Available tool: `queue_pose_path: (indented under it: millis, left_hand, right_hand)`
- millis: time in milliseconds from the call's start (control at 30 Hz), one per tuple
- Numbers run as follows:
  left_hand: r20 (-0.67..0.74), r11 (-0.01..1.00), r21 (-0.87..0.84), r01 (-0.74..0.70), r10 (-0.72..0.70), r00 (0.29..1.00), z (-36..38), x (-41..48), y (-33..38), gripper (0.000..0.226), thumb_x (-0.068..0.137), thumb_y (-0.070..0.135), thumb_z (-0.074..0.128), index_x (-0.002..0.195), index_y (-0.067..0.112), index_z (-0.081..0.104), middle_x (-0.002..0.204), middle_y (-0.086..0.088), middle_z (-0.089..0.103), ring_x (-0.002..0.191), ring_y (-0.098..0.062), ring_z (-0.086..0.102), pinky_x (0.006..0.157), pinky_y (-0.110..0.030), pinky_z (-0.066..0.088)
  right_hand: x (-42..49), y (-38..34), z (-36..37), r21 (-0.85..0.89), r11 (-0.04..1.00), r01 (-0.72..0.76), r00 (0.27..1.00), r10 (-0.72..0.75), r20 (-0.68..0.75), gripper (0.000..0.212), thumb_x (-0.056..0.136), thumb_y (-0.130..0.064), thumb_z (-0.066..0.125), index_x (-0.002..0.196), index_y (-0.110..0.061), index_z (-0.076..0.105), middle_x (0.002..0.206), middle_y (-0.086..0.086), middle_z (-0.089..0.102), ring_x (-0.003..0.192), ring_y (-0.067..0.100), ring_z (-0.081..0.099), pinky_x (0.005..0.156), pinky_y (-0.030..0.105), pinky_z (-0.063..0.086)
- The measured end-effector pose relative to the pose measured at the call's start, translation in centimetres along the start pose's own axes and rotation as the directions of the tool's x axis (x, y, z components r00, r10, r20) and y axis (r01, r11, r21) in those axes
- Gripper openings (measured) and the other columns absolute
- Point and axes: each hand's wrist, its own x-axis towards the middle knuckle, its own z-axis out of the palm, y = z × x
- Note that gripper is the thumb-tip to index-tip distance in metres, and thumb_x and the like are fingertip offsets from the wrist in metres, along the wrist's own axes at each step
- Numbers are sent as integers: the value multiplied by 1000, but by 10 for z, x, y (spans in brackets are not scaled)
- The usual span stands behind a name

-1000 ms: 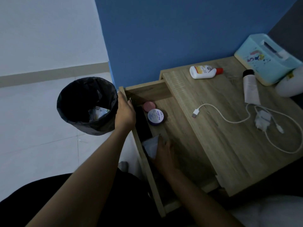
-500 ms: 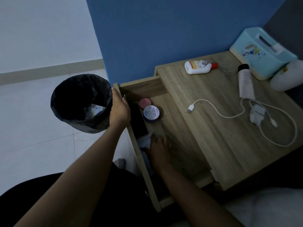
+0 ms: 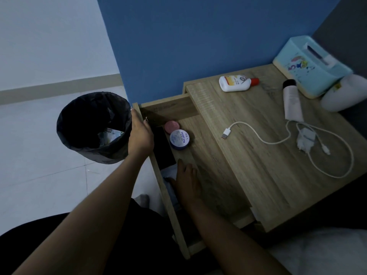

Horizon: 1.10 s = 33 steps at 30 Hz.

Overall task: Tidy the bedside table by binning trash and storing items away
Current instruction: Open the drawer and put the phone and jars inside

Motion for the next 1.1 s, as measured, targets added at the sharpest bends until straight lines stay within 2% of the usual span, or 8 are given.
queue_pose_path:
  millis: [233,367,433,633,733,800,900,1100]
  left_hand:
    - [3,1000,-4,10,-10,1000,-1,2,-9,59,102,31,26,151,22,-5,154,-18,30,133,-40,42,106,-50,36]
    - [-4,1000,-2,-10,10,1000,2,3,-6,59,101,30,26,151,21,-4,152,-20,32,130,-41,43,104,-50,37]
    - [-5,1000,-3,-14,14,1000,2,4,-4,59,101,29,26,151,20,-4,152,-20,32,130,-41,44,104,-50,37]
    - [2,1000,6,-14,14,1000,2,0,-3,59,102,29,27,152,18,-4,153,-20,30,131,-41,43,104,-48,37]
    - [-9,1000,18,-18,19,1000,0,3,-1,59,101,28,27,152,16,-2,152,-22,31,130,-43,43,102,-48,37]
    - [4,1000,14,-3,3,1000,-2,3,0,60,101,28,28,152,16,-2,152,-22,30,131,-43,42,103,-48,35]
    - [31,1000,-2,27,-26,999,-4,-1,-1,60,102,30,28,151,18,-4,153,-22,30,132,-43,40,106,-49,34]
    - [52,999,-21,30,-28,998,-9,-5,3,60,102,28,29,151,17,-4,153,-23,27,135,-43,37,108,-50,31]
  right_hand:
    - [-4,-4,9,-97,995,0,999,-4,-38,76,86,-57,54,146,-18,27,144,8,42,129,27,42,103,40,34]
    - [-2,-4,9,-298,952,-67,983,12,-182,79,56,-71,72,117,-22,62,101,4,68,88,21,65,70,36,51]
    - [-4,-4,2,-292,955,-60,982,4,-191,75,51,-74,71,108,-24,65,91,1,68,78,18,65,63,31,51]
    - [-11,-10,-17,-27,983,183,977,-185,-102,53,96,-48,39,139,-18,39,136,9,48,125,26,46,102,40,37]
    - [-21,-22,-62,126,889,440,883,-403,-242,44,97,-37,34,122,-11,58,120,9,58,108,22,55,93,36,46]
    - [-20,-11,-93,31,839,543,754,-471,-458,30,96,-24,43,105,-7,66,106,9,64,93,22,61,83,35,50]
    - [-7,31,-131,-64,884,463,696,-407,-591,32,95,-19,44,110,-3,67,113,11,67,103,24,63,93,35,49]
    - [6,94,-154,-243,941,236,833,-324,-448,49,96,-25,29,134,-1,50,140,14,52,133,27,46,113,32,30]
